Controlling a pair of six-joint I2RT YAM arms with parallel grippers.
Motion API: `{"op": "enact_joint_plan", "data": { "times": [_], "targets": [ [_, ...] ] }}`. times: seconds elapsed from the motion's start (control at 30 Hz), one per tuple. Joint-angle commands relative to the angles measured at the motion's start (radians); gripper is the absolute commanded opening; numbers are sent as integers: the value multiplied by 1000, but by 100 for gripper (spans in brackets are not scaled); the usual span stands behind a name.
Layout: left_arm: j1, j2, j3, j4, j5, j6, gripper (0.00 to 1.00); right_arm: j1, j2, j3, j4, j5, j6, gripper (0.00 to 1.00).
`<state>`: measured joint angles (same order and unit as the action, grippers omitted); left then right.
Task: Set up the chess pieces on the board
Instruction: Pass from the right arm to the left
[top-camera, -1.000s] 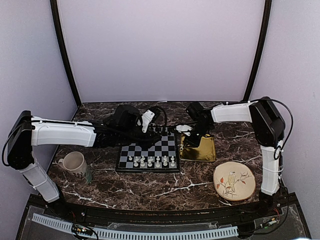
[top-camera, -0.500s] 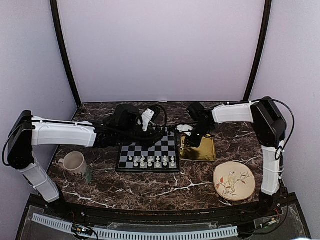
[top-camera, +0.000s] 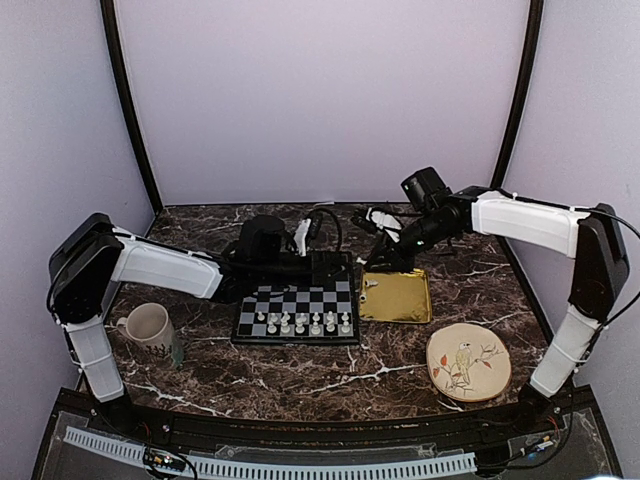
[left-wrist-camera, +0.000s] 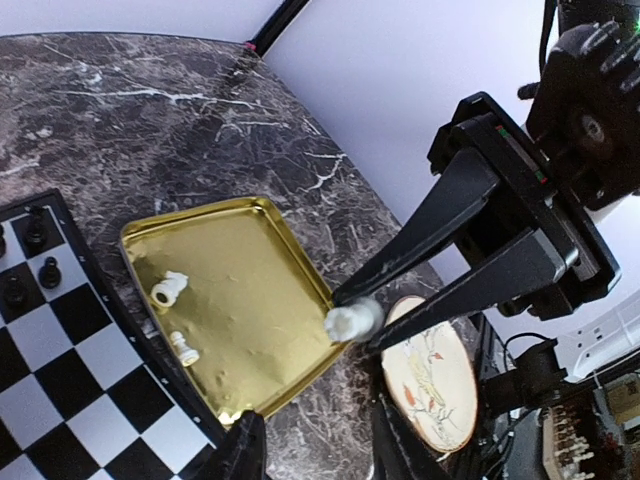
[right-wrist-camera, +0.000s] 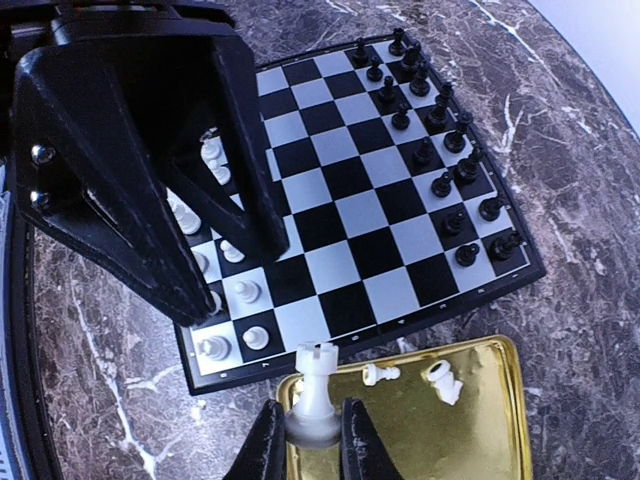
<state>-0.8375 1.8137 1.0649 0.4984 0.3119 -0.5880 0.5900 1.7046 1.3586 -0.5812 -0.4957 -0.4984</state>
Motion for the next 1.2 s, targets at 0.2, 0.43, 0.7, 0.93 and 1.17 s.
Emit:
{"op": "enact_joint_plan", "data": {
  "times": [0.2,0.43,0.7,0.93,1.17],
  "targets": [
    [-1,84,54,231,117,-258,39,4,-14,-34,11,-136,27,8],
    [0,116,80,250,132,-286,34,8,-15,-36,6,-147,18,8],
    [0,137,84,289,156,-311,18,10,-10,-30,7,-152,15,8],
    [8,138,85,311,190,-301,7,11,-20,-35,-4,-147,9,21],
    [14,-33,59,-10,98,5,4,-29,-103,-149,56,-167,-1,35]
  ]
}}
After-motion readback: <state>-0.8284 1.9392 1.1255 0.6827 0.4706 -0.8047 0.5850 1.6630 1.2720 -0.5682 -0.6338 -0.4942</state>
